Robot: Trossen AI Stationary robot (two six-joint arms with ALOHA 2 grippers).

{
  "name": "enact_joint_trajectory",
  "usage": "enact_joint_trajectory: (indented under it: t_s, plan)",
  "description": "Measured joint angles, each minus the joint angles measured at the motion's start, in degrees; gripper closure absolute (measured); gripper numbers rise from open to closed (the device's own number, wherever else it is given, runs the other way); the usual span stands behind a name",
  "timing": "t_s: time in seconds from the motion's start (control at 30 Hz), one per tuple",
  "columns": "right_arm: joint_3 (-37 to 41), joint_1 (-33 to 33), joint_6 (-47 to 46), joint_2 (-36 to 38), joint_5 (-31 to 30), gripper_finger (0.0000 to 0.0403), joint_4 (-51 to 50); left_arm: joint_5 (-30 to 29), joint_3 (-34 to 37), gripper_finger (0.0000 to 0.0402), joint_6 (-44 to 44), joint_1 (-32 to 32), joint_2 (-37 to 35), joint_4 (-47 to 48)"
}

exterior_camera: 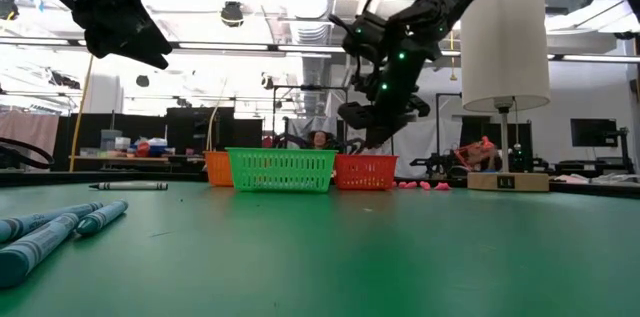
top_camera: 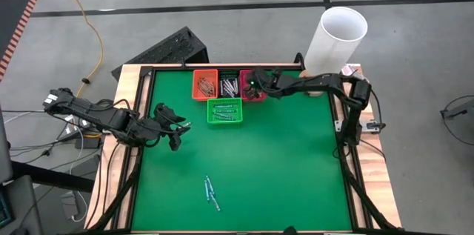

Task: Sort crayons
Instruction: Put a yellow crayon in the red basket

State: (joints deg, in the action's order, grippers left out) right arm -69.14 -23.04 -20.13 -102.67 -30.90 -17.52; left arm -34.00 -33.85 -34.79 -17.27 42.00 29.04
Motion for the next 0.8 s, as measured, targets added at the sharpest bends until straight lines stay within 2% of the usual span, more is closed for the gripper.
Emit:
enact_joint_trajectory:
  t_s: [0.13, 0.3, 0.57, 0.8]
  plan:
    - [0.0, -1.3, 1.7, 0.0, 2.9, 0.0315, 0.1, -0.1, 0.0, 0.0204, 0.0, 0.0, 0.0, 0.0]
    - [0.0, -1.6, 5.0, 1.1, 6.3, 0.0302, 0.1, -0.1, 0.0, 0.0204, 0.0, 0.0, 0.0, 0.0]
    - [0.0, 2.0, 7.1, 12.7, 11.9, 0.0301, 0.2, -0.5, 0.0, 0.0204, -0.2, 0.0, 0.0, -0.4]
    - [0.0, 11.6, 6.2, 22.0, 27.1, 0.0301, 0.8, -1.1, 0.0, 0.0204, -0.5, 0.0, 0.0, -1.1]
